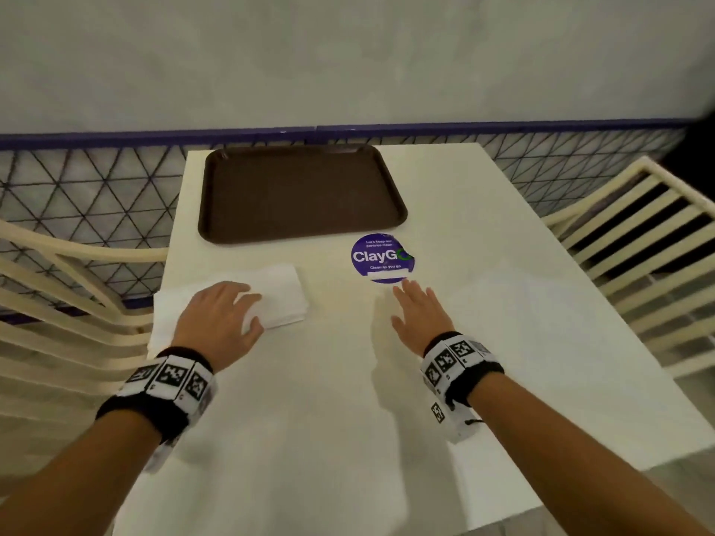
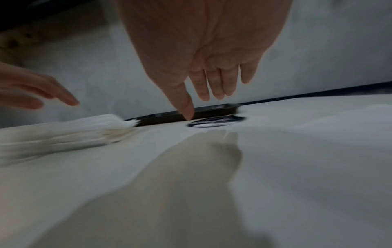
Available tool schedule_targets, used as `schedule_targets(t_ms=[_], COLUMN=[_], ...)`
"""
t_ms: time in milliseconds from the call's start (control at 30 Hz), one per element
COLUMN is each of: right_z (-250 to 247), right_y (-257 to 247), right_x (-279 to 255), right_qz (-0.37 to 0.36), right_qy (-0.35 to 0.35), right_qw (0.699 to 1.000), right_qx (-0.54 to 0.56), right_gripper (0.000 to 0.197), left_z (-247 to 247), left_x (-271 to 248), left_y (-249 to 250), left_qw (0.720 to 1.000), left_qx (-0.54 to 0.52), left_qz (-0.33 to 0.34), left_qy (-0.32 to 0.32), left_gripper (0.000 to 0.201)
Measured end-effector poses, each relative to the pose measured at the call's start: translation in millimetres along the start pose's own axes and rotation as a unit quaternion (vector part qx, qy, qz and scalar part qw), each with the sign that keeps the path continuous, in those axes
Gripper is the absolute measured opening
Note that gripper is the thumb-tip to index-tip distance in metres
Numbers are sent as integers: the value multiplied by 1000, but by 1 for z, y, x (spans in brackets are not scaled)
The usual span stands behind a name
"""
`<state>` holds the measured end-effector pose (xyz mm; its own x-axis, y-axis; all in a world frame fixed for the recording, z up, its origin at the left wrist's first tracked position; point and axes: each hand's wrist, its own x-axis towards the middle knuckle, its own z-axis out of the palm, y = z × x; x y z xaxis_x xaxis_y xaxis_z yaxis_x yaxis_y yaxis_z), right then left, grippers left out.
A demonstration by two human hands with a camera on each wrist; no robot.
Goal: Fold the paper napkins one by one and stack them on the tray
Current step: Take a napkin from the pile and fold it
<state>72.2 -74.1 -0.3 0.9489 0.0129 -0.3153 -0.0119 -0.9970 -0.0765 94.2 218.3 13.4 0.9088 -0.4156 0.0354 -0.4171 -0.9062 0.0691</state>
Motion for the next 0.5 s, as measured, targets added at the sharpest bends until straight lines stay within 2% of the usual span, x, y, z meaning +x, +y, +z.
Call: schedule_targets(t_ms=[133, 233, 333, 400, 500], right_z=[1, 6, 11, 15, 20], right_y=[85, 130, 157, 165, 171], right_x=[-39, -62, -76, -83, -89], right_qz=[163, 235, 246, 220, 177], right_qy=[11, -11, -54, -80, -110], right_qw=[984, 968, 958, 960, 969], right_qx=[75, 85, 135, 155, 131], right_gripper=[55, 56, 63, 70, 78], left_z=[7, 16, 26, 31, 38], left_x=[28, 45, 57, 64, 72], left_y=[57, 97, 134, 157, 190], left_qw=[995, 987, 978, 969, 957], left_qx=[-20, -22, -25, -19, -24], left_qz=[97, 156, 205, 243, 281], left_qy=[-10, -18, -20, -29, -63], left_gripper=[45, 43, 41, 40, 33])
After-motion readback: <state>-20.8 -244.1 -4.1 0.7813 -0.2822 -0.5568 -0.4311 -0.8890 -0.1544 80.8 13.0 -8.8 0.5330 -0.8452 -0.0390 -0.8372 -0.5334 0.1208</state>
